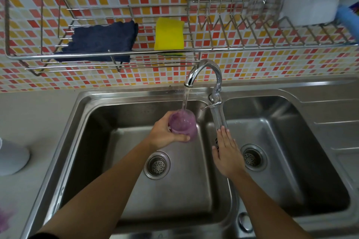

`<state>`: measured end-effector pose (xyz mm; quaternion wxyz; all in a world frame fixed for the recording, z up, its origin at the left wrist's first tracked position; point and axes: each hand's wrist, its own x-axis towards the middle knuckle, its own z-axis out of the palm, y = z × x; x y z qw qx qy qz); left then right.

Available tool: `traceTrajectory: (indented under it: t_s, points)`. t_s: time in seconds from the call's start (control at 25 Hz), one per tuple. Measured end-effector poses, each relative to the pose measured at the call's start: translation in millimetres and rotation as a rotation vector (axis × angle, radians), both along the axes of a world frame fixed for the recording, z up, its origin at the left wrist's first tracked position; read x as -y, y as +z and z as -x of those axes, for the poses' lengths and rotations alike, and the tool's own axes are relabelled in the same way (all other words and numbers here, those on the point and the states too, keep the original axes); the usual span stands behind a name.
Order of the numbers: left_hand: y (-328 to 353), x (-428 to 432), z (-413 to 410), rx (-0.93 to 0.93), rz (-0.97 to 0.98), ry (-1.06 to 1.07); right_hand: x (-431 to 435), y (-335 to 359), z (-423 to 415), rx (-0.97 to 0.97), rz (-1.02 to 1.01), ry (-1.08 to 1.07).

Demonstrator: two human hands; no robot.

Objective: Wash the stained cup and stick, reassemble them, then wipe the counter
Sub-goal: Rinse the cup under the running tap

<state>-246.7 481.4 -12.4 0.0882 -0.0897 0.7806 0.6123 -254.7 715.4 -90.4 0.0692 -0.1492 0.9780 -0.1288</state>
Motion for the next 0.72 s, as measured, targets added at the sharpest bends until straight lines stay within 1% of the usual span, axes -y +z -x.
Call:
traceTrajectory:
  t_s: [0.48,0.68,0.72]
  points:
    - [-1.4,11.3,-2.5,0.033,0.079,-0.058,-0.2,0.1,-1.0,-0.003,0.045,0.008]
    - [-3.8,12.2,-1.3,0.028,0.100,-0.049,-2.3,-4.1,0.8,0.002,0.085,0.013]
    - [-4.4,12.8,-1.0,0.026,0.106,-0.052,-2.0,-3.7,0.9,0.002,0.120,0.010]
